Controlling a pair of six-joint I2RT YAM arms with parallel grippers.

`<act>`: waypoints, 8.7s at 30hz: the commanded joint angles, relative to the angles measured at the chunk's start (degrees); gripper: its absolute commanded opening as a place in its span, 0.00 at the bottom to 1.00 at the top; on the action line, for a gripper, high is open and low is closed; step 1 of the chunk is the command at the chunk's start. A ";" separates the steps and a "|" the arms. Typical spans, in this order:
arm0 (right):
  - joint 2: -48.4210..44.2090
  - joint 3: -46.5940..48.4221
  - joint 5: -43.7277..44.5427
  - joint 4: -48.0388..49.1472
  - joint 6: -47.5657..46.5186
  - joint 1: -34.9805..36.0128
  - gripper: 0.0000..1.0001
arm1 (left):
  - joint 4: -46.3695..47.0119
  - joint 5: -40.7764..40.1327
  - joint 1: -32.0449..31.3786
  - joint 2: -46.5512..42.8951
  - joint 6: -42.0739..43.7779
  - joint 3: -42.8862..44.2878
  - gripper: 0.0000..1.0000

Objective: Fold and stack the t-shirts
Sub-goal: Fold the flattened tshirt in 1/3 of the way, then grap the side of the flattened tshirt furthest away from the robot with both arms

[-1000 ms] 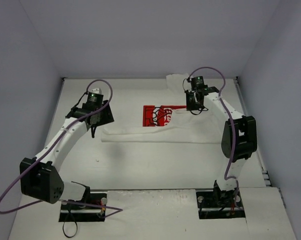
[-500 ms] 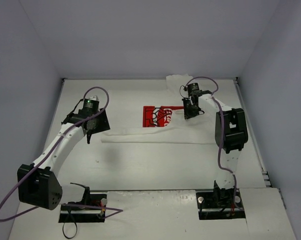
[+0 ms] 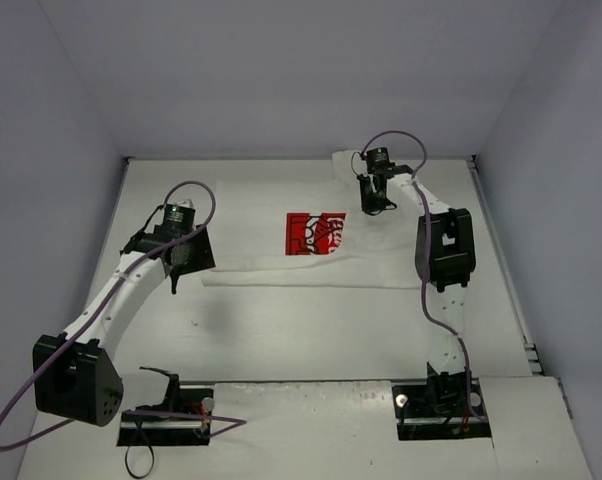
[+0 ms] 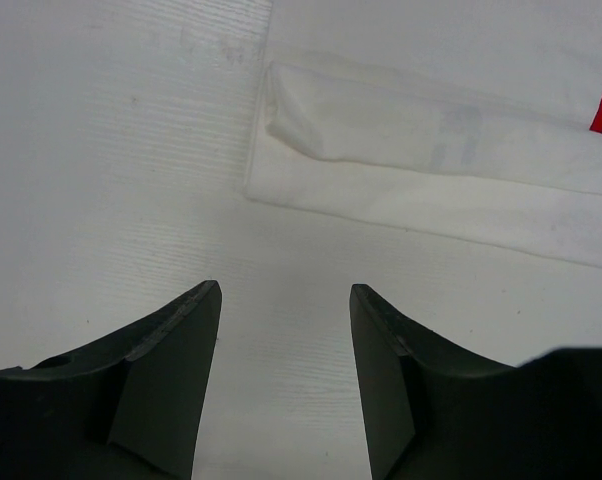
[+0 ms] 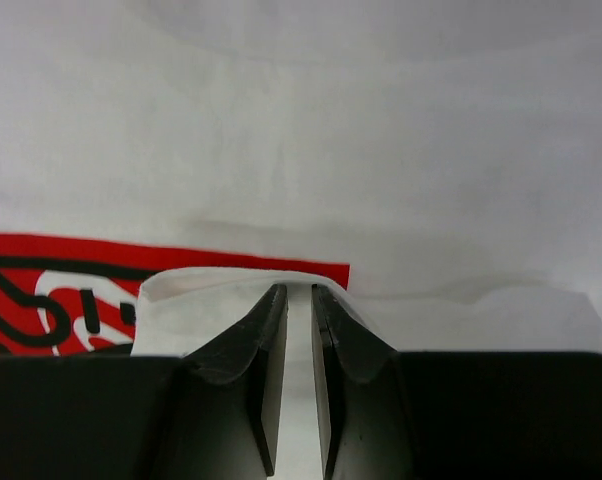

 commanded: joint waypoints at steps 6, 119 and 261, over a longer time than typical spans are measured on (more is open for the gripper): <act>-6.60 12.29 -2.82 1.05 -3.89 4.17 0.19 | -0.73 -2.96 2.11 -3.46 2.19 2.07 0.50; -44.43 -40.68 8.29 18.33 4.70 9.57 0.25 | 9.02 -6.95 -4.23 44.90 5.23 34.23 0.00; 9.31 10.47 -23.69 3.28 -21.34 -11.92 0.53 | -5.83 20.75 19.50 61.92 28.83 61.29 0.00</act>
